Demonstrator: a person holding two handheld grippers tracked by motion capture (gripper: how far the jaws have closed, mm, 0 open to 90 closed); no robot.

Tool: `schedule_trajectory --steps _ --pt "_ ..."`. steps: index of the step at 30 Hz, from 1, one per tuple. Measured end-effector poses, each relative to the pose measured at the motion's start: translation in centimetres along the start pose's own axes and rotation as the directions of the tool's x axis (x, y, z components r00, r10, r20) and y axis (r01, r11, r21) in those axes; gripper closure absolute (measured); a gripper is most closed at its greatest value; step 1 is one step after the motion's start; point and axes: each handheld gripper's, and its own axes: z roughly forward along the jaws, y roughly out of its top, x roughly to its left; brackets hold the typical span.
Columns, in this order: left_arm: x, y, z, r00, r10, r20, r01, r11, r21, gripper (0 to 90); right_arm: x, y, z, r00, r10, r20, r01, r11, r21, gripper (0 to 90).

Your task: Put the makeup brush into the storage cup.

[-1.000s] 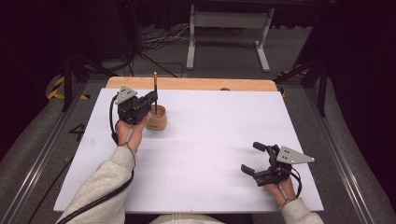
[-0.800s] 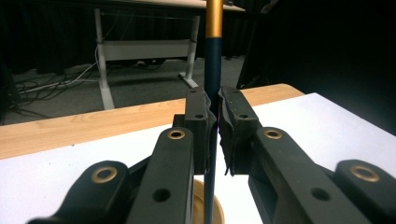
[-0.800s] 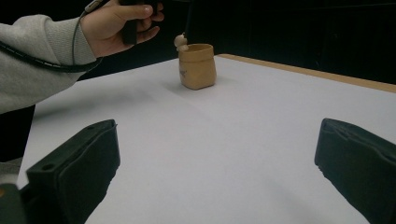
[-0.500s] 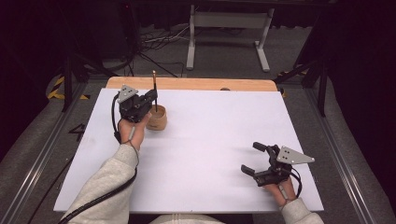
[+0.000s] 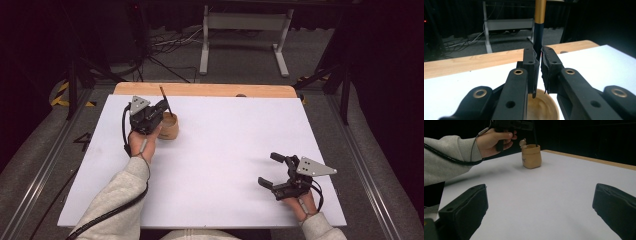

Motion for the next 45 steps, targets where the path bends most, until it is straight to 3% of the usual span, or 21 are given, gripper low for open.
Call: schedule_trajectory --steps 13,19,27,33,36,43,45 --pt "0.0 -1.0 0.0 0.9994 0.032 -0.013 -0.031 0.9982 0.051 82.2 0.0 0.0 0.0 1.0 0.003 -0.001 -0.003 1.0 0.001 0.4" --pt "-0.1 -1.2 -0.2 0.9996 0.027 -0.009 -0.026 0.9976 0.064 82.2 0.0 0.0 0.1 1.0 0.005 -0.003 -0.005 1.0 0.002 0.4" --pt "-0.4 -1.1 -0.7 0.9989 0.036 0.029 -0.039 0.9956 0.085 81.6 0.0 0.0 0.1 1.0 0.006 -0.003 -0.006 1.0 0.003 0.4" --pt "-0.3 -1.0 -1.7 0.9951 0.052 0.084 -0.057 0.9962 0.066 58.8 0.0 0.0 0.0 1.0 0.008 -0.003 -0.008 1.0 0.0 0.4" --pt "-0.3 -1.0 -2.4 0.9949 0.066 0.076 -0.07 0.9962 0.051 39.0 -0.1 0.0 0.0 1.0 0.008 -0.002 -0.008 1.0 0.0 0.4" --pt "0.0 -0.7 -4.9 0.9929 0.08 0.088 -0.082 0.9965 0.017 28.6 -0.1 0.0 0.0 1.0 0.008 0.001 -0.008 1.0 -0.001 0.4" --pt "0.0 -0.6 -6.0 0.9883 0.08 0.13 -0.082 0.9967 0.004 25.5 -0.1 0.1 -0.1 1.0 0.002 0.007 -0.002 1.0 -0.002 0.4"
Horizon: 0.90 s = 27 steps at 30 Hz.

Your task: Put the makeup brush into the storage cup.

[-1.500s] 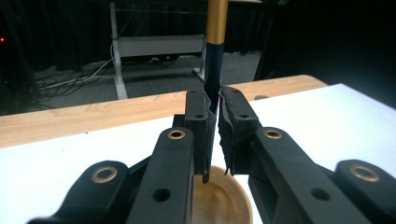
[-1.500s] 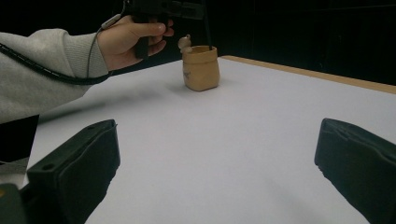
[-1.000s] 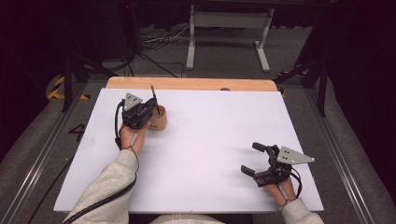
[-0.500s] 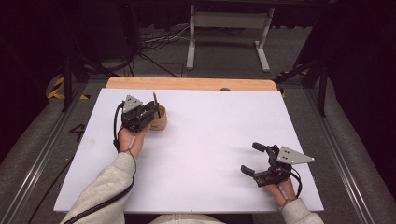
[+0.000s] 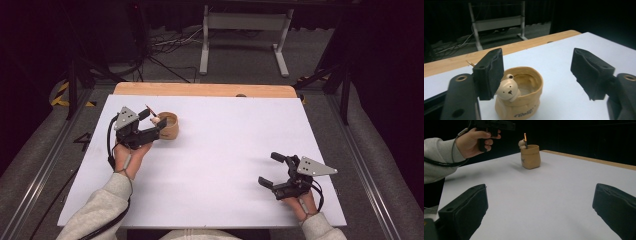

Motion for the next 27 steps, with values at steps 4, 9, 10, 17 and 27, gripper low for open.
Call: schedule_trajectory --steps 4,9,10,17,27 --pt "-0.1 -0.2 -1.3 0.9963 -0.018 0.084 0.021 0.9995 -0.025 19.8 -0.1 0.2 -0.4 0.9997 -0.013 0.019 0.013 1.0 -0.004 0.4" --pt "-0.1 -0.4 -3.0 0.9915 0.013 0.129 -0.009 0.9995 -0.03 14.0 -0.5 0.4 -1.0 0.9989 -0.012 0.046 0.013 1.0 -0.018 0.4" --pt "-0.1 -0.4 -3.4 0.9892 0.02 0.145 -0.015 0.9994 -0.032 13.0 -0.5 0.4 -1.1 0.9986 -0.012 0.052 0.013 1.0 -0.02 0.4" --pt "0.1 -0.8 -5.1 0.9699 0.035 0.241 -0.025 0.9986 -0.046 3.8 -0.8 0.6 -1.7 0.997 -0.014 0.076 0.016 1.0 -0.024 0.3" --pt "-0.2 -2.2 -6.3 0.9532 0.076 0.293 -0.064 0.9966 -0.052 1.4 -0.8 0.6 -1.9 0.9968 -0.016 0.078 0.017 1.0 -0.013 0.3"
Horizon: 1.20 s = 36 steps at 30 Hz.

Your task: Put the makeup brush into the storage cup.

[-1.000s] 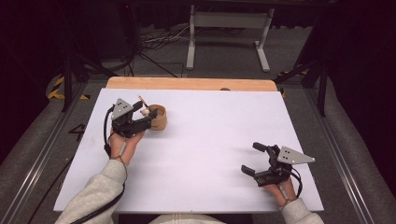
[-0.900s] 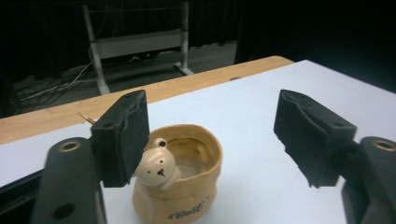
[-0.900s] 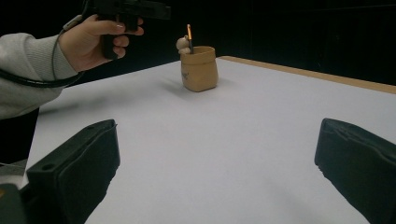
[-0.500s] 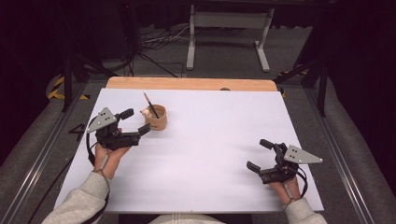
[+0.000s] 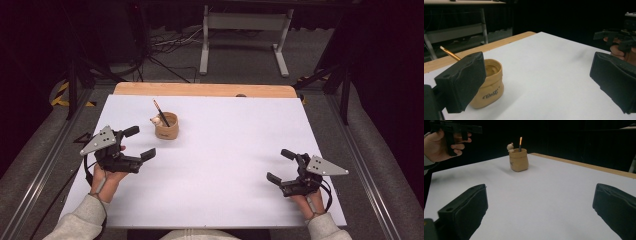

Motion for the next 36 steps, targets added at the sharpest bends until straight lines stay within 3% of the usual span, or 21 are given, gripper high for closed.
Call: schedule_trajectory --steps 7,20,33,36 --pt "-0.5 -1.9 -0.7 0.9999 0.003 0.011 -0.003 0.9993 0.037 0.5 0.0 -0.1 0.0 1.0 0.001 0.001 -0.001 1.0 0.015 0.2" --pt "-0.1 -4.5 -1.4 0.9991 -0.04 -0.015 0.04 0.9988 0.027 0.6 0.0 -0.3 0.1 1.0 -0.002 0.001 0.002 0.999 0.046 0.2" --pt "0.3 -6.1 -1.4 0.9995 -0.011 -0.029 0.012 0.9995 0.029 0.4 0.1 -0.5 0.3 1.0 -0.005 0.003 0.005 0.998 0.06 0.1" --pt "0.3 -6.4 -1.2 0.9996 -0.023 -0.017 0.024 0.9992 0.032 0.3 0.0 -0.7 0.3 1.0 -0.005 -0.004 0.005 0.998 0.059 0.0"
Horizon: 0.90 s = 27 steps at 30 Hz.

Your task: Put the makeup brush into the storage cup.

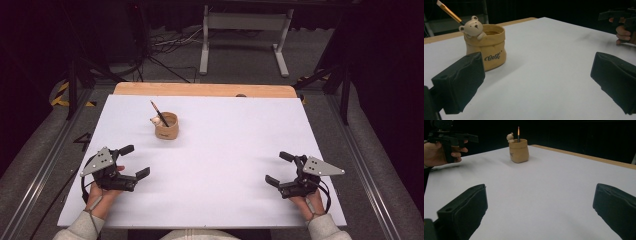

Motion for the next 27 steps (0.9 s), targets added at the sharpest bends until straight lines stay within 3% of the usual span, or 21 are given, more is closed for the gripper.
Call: schedule_trajectory --steps 17,22,27 --pt "-0.3 -1.2 0.7 0.9999 -0.004 0.016 0.003 0.9991 0.042 0.2 -0.4 -0.8 0.5 0.9998 0.021 0.001 -0.021 1.0 -0.02 0.1" --pt "-0.4 -1.2 1.0 0.9999 0.015 -0.001 -0.015 0.9985 0.052 0.2 0.0 -0.7 0.9 0.9998 0.001 0.021 -0.001 1.0 -0.003 0.1" --pt "-0.3 -1.3 1.2 0.9999 -0.015 -0.004 0.015 0.9978 0.064 0.2 0.2 -0.7 1.4 0.9991 -0.006 0.043 0.005 1.0 0.026 0.2"
